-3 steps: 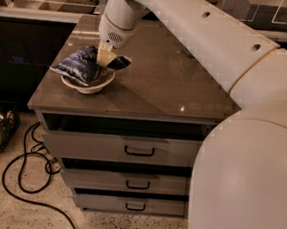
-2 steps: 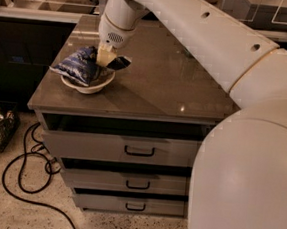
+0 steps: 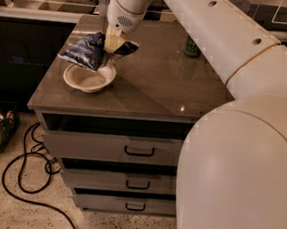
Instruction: Pick blue chip bag from paper bowl and place on counter
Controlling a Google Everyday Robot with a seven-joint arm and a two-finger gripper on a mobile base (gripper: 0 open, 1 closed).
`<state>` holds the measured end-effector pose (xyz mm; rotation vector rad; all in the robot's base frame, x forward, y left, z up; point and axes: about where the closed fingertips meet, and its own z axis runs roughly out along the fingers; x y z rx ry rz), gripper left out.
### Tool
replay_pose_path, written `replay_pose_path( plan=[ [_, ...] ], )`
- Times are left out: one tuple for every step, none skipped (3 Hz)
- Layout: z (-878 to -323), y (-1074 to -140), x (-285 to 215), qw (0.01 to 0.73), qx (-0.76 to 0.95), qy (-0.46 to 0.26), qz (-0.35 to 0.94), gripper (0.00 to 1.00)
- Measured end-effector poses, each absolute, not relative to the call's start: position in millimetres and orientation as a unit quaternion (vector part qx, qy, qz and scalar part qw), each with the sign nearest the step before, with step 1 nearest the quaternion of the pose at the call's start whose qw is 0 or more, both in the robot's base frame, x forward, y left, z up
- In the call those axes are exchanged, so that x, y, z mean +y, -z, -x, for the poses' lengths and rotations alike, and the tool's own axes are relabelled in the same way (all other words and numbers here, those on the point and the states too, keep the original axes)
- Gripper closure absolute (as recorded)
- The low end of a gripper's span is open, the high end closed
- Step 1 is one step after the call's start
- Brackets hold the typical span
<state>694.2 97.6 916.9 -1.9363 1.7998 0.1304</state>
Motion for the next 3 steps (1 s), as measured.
replay_pose_path(
  plan=[
    [-703.4,-949.7,71.2,0.257,0.660,-0.019,0.706,1.00],
    [-706.5,-963.0,42.0,0.256,0.681,0.007,0.686,1.00],
    [-712.3,-960.7,-4.3,0.249,0.721,0.037,0.646,1.00]
  ],
)
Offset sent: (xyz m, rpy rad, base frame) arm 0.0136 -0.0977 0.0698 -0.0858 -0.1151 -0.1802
